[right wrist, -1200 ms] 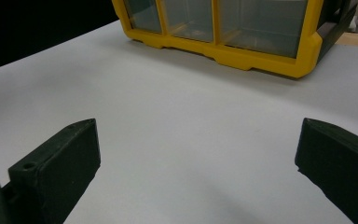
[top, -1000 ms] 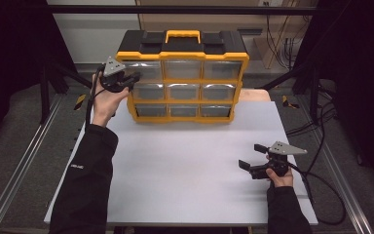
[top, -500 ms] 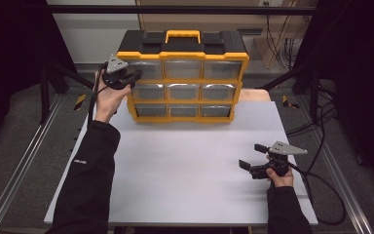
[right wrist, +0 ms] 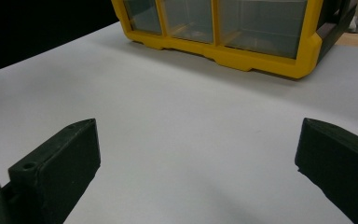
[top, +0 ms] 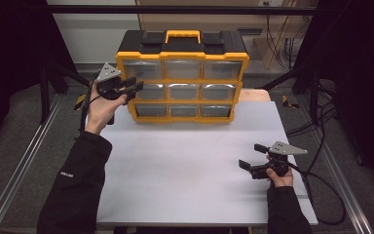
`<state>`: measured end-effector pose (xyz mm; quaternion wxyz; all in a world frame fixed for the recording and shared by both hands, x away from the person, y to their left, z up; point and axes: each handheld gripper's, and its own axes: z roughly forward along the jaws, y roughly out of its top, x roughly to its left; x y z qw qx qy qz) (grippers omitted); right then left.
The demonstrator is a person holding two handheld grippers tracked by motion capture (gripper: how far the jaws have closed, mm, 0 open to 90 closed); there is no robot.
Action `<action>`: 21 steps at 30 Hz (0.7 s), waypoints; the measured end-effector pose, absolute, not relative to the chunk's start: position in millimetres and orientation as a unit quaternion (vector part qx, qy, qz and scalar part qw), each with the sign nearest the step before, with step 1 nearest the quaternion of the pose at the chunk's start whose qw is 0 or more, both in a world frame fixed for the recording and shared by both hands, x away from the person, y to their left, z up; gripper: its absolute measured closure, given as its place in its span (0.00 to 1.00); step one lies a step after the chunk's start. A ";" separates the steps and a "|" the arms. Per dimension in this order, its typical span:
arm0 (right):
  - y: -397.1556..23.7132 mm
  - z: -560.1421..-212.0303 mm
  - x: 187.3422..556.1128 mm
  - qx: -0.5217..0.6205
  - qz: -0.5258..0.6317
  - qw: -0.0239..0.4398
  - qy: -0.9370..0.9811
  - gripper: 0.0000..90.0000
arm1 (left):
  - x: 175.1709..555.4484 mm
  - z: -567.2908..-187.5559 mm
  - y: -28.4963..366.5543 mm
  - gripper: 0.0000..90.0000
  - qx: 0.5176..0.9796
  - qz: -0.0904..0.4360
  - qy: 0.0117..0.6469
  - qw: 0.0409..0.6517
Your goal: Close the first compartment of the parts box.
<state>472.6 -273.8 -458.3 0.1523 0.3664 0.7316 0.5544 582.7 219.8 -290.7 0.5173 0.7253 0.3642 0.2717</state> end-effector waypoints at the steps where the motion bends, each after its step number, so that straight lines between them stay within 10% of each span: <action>1: -273.8 -458.3 472.6 0.366 0.555 0.153 0.731 0.01 | 580.6 -292.6 220.4 0.59 0.725 0.263 0.365 0.522; 21: -274.1 -457.9 472.4 0.366 0.556 0.151 0.731 0.01 | 534.8 -327.0 237.5 0.05 0.739 0.196 0.315 0.562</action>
